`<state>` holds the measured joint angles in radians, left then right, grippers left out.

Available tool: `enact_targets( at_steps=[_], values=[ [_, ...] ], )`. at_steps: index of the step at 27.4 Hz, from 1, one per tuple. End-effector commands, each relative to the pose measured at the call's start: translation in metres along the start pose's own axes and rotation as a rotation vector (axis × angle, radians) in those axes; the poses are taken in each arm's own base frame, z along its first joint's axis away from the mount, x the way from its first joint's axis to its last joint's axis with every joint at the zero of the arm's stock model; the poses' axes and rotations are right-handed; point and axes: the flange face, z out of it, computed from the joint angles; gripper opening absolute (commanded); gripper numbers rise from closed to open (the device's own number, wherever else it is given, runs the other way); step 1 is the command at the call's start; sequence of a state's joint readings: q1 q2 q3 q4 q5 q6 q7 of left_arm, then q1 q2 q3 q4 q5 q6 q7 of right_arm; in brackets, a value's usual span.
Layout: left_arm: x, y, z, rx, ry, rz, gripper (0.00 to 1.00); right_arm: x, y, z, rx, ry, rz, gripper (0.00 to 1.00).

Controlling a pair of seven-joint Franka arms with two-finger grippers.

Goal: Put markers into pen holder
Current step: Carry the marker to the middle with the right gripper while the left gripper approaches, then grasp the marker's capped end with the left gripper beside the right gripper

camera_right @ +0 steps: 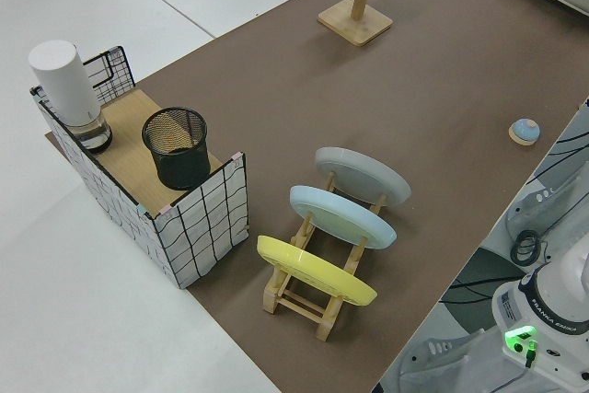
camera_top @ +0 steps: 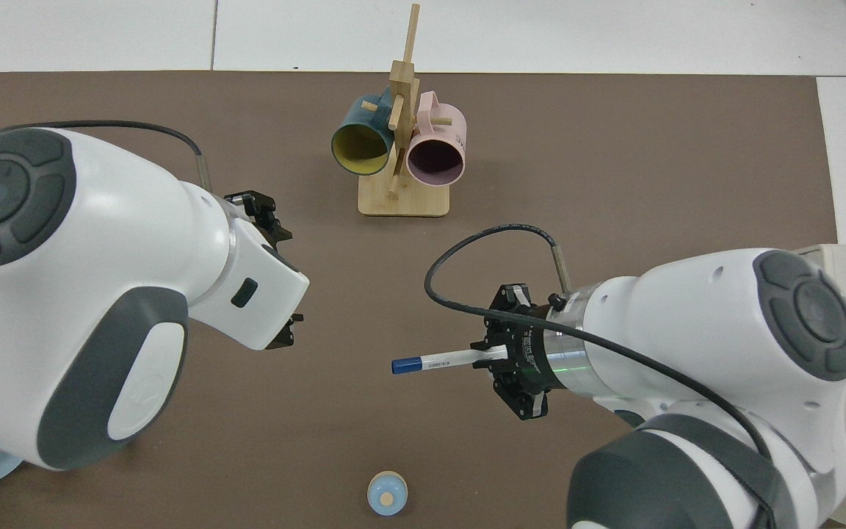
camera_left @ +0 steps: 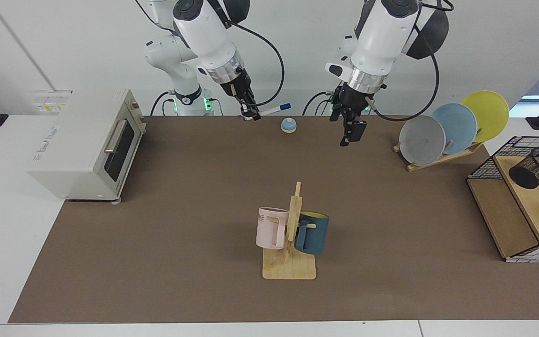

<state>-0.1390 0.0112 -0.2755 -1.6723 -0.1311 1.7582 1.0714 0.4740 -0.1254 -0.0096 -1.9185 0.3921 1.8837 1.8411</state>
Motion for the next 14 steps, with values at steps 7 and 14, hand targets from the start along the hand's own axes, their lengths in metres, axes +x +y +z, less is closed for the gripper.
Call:
enact_targets(
  at_steps=[7,14],
  values=[
    [-0.015,0.048,0.024,-0.113,0.053,0.035,1.00,-0.013,-0.004,-0.011,0.019,-0.097,0.065,0.00],
    [-0.008,0.063,0.013,-0.122,0.076,0.036,1.00,-0.049,0.016,-0.004,-0.016,-0.136,0.034,0.00]
  ],
)
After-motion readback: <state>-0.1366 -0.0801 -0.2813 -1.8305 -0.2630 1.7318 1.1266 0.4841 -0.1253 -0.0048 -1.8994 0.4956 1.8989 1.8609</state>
